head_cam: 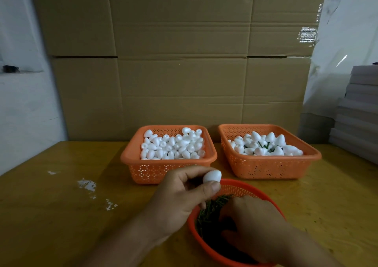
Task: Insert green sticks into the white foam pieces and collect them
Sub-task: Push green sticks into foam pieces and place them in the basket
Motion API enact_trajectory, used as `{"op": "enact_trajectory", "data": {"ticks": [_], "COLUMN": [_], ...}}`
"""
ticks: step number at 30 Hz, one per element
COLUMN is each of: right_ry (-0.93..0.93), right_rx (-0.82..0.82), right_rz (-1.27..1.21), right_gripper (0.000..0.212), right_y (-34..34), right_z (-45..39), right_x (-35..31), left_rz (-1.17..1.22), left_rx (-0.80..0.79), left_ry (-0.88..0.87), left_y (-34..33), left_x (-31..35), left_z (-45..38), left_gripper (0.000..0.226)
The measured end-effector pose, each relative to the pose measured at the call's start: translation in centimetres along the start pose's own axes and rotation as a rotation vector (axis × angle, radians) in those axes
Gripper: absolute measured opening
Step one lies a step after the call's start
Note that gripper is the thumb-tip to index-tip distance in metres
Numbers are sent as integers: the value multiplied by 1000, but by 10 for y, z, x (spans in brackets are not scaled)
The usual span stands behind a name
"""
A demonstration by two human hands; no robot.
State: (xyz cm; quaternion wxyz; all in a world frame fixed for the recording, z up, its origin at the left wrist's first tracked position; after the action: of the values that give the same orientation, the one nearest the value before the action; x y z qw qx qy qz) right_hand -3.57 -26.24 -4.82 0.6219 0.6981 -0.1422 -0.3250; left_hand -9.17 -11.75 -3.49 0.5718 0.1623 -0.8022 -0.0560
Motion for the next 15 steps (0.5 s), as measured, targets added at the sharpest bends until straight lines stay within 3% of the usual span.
{"op": "enact_trajectory", "data": {"ticks": [8,15], "right_ry": [-18,-32], "right_rx": [58,265], "right_rz": [-6,-166], "right_gripper": [22,14], "right_y": [3,16], "right_z": [1,2], "right_x": [1,2], "left_rz": [322,457], "left_rx": [-27,-72], "left_ry": [146,233], "left_y": [0,2], "left_x": [0,-2], "left_z": [-1,-2], "left_gripper": [30,30]}}
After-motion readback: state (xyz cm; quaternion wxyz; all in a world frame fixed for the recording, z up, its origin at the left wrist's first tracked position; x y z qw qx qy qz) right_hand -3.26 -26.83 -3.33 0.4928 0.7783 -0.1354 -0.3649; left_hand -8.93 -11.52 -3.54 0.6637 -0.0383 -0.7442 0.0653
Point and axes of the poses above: each hand's wrist, its own z-axis away from the middle knuckle, its own y-axis out of the back of the hand, x = y × z, the point moved 4 cm from there along -z, towards the middle knuckle, and after that the axes turned 13 degrees about -z, right-handed, at the moved point
